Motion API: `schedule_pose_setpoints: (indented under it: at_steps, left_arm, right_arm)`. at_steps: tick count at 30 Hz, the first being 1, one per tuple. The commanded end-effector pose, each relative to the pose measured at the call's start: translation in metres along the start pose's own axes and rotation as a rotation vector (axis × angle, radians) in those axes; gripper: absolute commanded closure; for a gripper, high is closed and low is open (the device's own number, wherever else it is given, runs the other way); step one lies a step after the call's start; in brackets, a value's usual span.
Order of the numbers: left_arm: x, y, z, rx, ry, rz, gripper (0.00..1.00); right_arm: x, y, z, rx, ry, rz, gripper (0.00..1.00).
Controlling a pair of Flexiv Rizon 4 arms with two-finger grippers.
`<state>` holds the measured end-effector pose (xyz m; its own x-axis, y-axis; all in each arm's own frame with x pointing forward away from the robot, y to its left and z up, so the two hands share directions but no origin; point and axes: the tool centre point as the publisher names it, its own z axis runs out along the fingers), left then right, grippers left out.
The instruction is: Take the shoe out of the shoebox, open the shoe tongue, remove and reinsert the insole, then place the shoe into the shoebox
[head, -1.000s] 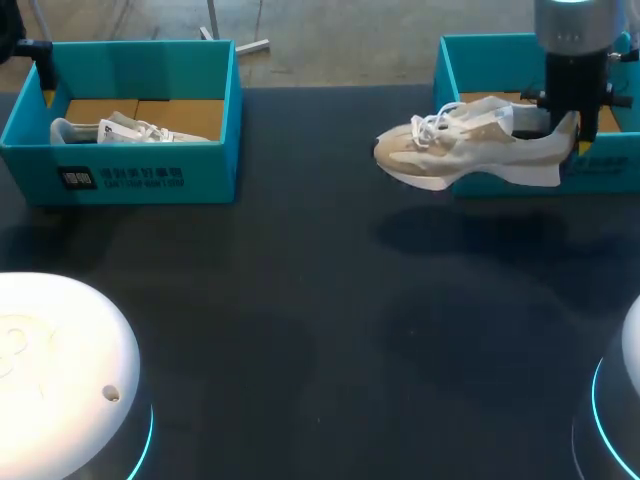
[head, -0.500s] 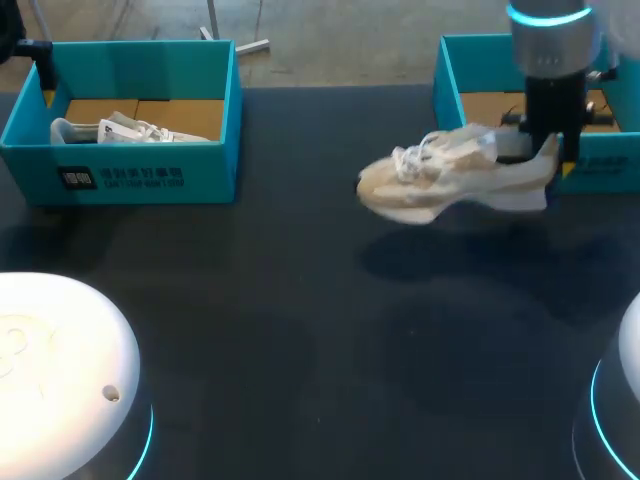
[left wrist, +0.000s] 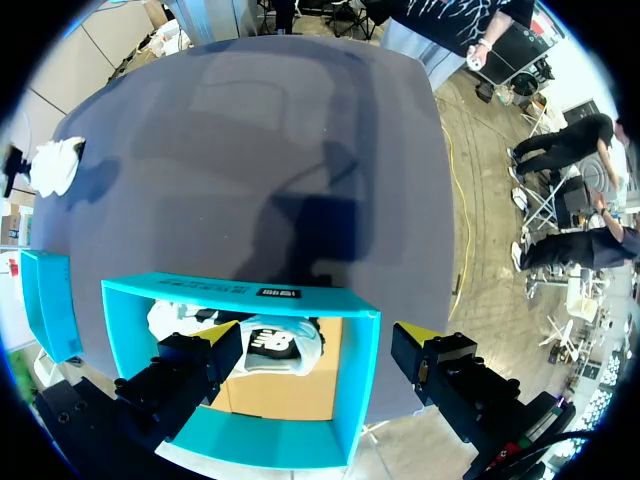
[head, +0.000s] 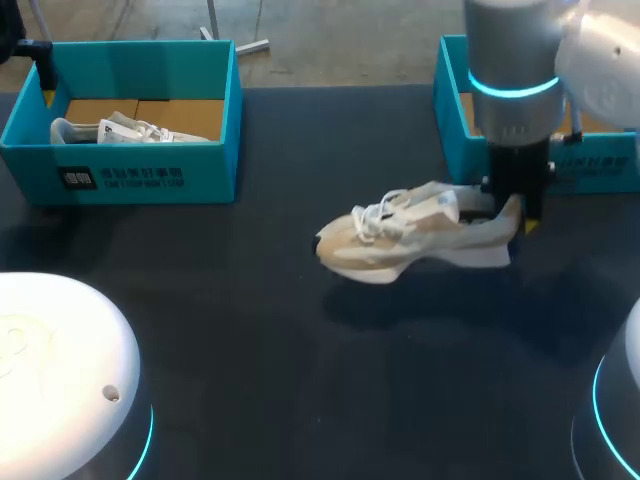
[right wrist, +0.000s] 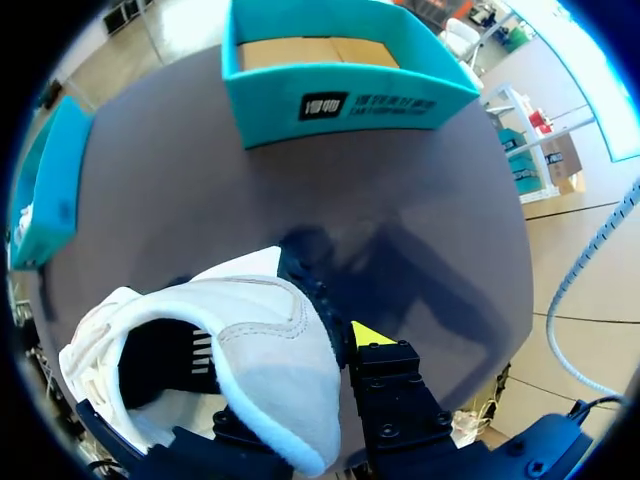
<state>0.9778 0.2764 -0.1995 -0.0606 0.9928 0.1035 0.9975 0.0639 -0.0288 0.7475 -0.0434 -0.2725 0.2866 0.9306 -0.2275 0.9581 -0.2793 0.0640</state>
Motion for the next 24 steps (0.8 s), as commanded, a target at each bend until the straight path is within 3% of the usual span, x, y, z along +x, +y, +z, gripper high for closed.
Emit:
schedule_pose_setpoints:
  at_steps: [1, 12, 24]
  left_arm:
    - [0.000, -0.001, 0.000, -0.003, 0.002, 0.000, 0.00]
    - [0.000, -0.001, 0.000, -0.003, 0.002, 0.000, 0.00]
    - [0.000, -0.001, 0.000, -0.003, 0.002, 0.000, 0.00]
  right_arm:
    - [0.007, -0.016, 0.007, -0.024, 0.013, -0.006, 1.00]
    - [0.053, -0.060, 0.040, 0.004, 0.012, -0.062, 1.00]
    - [0.053, -0.060, 0.040, 0.004, 0.012, -0.062, 1.00]
